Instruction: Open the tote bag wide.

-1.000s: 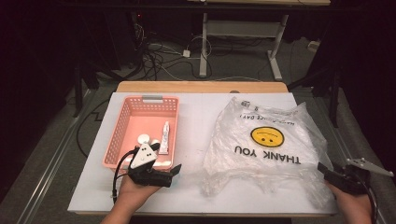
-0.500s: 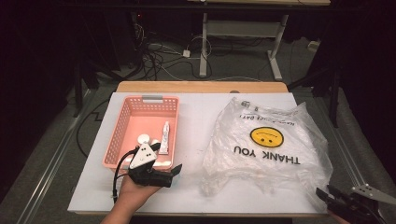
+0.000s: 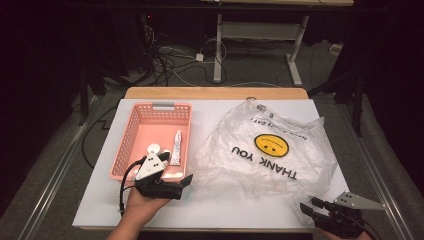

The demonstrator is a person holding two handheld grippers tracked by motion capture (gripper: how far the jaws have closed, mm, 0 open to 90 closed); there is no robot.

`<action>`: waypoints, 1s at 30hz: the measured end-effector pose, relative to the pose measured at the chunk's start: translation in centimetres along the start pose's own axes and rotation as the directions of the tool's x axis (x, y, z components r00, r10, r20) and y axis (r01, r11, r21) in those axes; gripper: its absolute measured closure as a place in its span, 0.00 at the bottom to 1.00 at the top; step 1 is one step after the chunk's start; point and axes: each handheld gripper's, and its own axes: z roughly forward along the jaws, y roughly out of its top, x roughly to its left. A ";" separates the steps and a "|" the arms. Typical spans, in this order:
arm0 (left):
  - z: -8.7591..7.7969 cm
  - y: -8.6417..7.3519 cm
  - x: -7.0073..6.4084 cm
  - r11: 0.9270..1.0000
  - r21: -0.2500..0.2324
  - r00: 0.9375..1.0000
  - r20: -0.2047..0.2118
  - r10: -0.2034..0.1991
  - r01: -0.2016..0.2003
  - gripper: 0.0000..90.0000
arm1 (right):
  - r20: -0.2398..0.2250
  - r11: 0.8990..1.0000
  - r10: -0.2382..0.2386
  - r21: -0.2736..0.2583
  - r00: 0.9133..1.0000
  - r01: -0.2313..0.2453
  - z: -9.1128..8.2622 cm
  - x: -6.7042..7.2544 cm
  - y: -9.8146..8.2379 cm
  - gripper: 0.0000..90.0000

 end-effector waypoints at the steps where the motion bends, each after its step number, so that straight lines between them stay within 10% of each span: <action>1: 0.0 0.0 0.0 1.000 0.002 1.000 0.001 0.000 0.000 0.00 | 0.003 0.999 -0.004 -0.032 1.000 0.004 -0.5 0.1 0.4 0.58; 13: -0.2 0.2 0.1 1.000 0.027 1.000 0.015 -0.012 0.011 0.00 | 0.161 0.981 0.006 -0.192 0.987 0.025 -2.6 -4.9 6.0 0.46; 18: -0.2 0.2 0.2 1.000 0.018 1.000 0.007 -0.012 0.012 0.00 | 0.259 0.995 0.085 -0.074 0.962 -0.068 2.5 -11.9 7.5 0.38; 24: -0.3 0.4 0.6 0.999 0.022 0.999 0.024 -0.034 0.034 0.00 | 0.300 0.988 0.148 -0.006 0.942 -0.154 6.1 -15.9 7.8 0.36; 30: -0.2 0.2 0.6 1.000 0.024 1.000 0.017 -0.017 0.017 0.00 | 0.260 0.991 0.130 0.007 0.957 -0.136 8.8 -18.1 9.0 0.36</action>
